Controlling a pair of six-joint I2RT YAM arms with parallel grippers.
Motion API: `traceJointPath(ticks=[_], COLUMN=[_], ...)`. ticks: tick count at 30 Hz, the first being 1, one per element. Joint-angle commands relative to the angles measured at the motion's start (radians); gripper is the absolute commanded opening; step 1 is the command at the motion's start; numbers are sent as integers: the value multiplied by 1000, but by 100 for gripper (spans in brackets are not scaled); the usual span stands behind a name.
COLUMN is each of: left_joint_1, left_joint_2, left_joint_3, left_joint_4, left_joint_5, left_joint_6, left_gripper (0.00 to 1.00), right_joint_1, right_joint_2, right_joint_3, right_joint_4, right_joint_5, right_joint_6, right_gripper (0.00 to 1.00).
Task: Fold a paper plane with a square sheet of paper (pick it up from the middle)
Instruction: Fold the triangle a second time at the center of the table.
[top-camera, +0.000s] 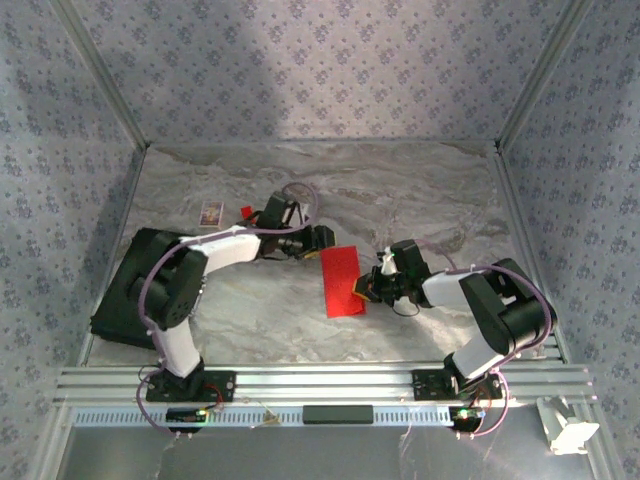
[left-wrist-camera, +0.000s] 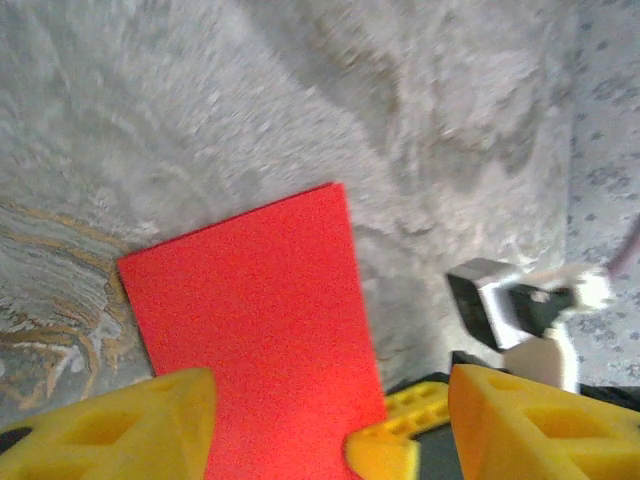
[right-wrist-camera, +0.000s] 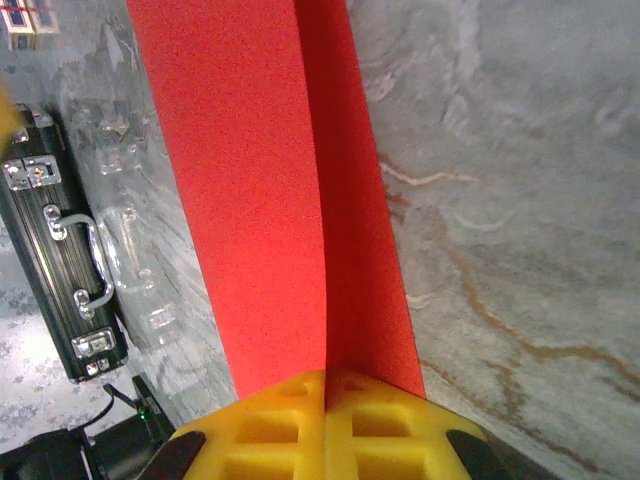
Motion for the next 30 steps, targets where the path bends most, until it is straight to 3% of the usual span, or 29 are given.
traceJointPath(ticks=[1,6,13,15,22,25,30], left_joint_1=[-11,-30,-117,-153,-263,-321,-462], left_joint_2=[-101,-168,-249,-275,-250,-242,-227], left_joint_3=[-24,-82,-164,-184,-149,-158,-146], left_joint_4=[-41,-28,43,56,-13,-34,-94], left_joint_5=[-76,-108,-166,-211,-261,-348,-501], left_joint_6=[51,77,142,176,220,242,343], left_gripper=[63,61,50,49,46,47,58], right_joint_1=[-2,0,1,-13,-48,-56,-72], right_joint_2=[-37,-85,-76,-69,-23,-6,-16], right_joint_3=[-22,-55,-5,7,28,37,37], right_joint_4=[35,46,14,-17,-4,-18,-45], right_joint_5=[58,99,-30,-40,-119,-129,-125], right_joint_6=[66,103,-15,-43,-57,-66,-69], right_gripper=[0,0,19,21,14,10,12])
